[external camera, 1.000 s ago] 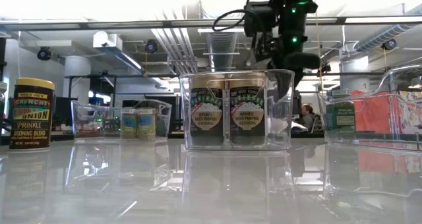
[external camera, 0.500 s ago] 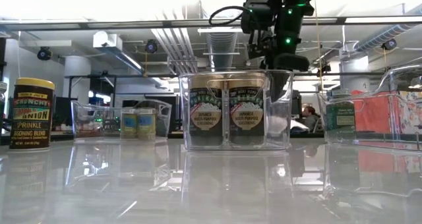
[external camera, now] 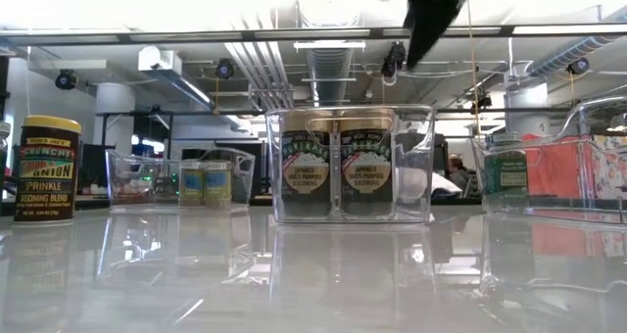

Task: Sort spices by type
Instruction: Put the bottom yellow seasoning bottle into the bottom left transparent bin

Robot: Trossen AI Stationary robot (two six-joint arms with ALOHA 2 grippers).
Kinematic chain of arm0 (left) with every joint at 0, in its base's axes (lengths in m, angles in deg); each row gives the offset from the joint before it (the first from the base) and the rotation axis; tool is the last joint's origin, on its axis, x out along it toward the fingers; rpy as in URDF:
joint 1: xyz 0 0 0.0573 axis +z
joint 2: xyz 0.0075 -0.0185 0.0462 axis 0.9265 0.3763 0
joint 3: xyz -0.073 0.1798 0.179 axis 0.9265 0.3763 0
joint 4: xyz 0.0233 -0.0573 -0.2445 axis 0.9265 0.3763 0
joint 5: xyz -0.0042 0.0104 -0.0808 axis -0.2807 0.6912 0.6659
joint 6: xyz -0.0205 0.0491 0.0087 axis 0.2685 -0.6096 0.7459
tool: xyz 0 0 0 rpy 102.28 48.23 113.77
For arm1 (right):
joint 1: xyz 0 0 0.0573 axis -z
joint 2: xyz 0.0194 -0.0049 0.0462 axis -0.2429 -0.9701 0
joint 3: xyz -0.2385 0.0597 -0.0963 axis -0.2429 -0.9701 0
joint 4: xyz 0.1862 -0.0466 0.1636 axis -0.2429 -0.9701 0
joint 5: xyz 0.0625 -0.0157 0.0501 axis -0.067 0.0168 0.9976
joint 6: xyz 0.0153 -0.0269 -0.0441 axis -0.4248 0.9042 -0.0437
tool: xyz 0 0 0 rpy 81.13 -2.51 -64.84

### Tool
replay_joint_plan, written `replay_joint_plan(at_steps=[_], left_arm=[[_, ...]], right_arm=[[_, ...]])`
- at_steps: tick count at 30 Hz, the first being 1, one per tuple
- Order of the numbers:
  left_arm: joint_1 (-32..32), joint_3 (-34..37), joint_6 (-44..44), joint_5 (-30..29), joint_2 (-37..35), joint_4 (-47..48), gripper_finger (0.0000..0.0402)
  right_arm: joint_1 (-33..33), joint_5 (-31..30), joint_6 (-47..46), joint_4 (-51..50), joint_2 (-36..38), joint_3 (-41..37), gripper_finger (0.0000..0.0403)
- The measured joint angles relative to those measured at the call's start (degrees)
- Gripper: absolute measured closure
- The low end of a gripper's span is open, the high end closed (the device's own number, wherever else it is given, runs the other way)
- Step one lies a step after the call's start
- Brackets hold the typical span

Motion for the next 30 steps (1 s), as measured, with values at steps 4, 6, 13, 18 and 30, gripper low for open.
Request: replay_joint_plan(at_steps=[4,6,13,18,30], left_arm=[[-1.49,0.00,-1.25,0.08,0.00,0.01,0.0098],[-2.21,0.00,-1.91,0.09,0.00,0.00,0.0098],[-3.04,0.00,-4.02,0.11,1.24,-0.71,0.0098],[-3.10,0.02,-4.64,0.11,3.80,-0.90,0.0098],[-8.63,0.11,-10.26,-5.05,10.69,-10.22,0.0098]], right_arm=[[-12.06,-4.35,-11.51,-0.37,3.92,0.12,0.0369],[-18.72,-7.23,-17.68,-0.95,4.94,0.10,0.0369],[-38.61,-12.73,-40.79,-5.61,3.13,0.32,0.0369],[-47.04,-6.69,-54.04,-6.59,-0.24,0.40,0.0362],[-61.53,10.14,-65.96,-9.26,-7.20,2.42,0.0209]])
